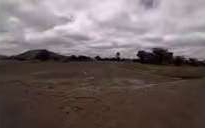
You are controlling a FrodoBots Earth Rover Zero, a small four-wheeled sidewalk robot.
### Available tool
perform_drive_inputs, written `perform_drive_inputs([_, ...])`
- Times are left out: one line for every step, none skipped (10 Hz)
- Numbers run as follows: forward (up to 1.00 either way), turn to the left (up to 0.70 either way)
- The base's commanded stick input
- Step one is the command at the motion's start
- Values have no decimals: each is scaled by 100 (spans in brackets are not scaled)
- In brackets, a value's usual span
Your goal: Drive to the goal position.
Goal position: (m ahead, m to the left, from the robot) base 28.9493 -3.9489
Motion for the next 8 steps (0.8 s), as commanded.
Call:
perform_drive_inputs([45,0])
perform_drive_inputs([45,0])
perform_drive_inputs([45,0])
perform_drive_inputs([45,0])
perform_drive_inputs([45,0])
perform_drive_inputs([45,0])
perform_drive_inputs([45,0])
perform_drive_inputs([45,0])
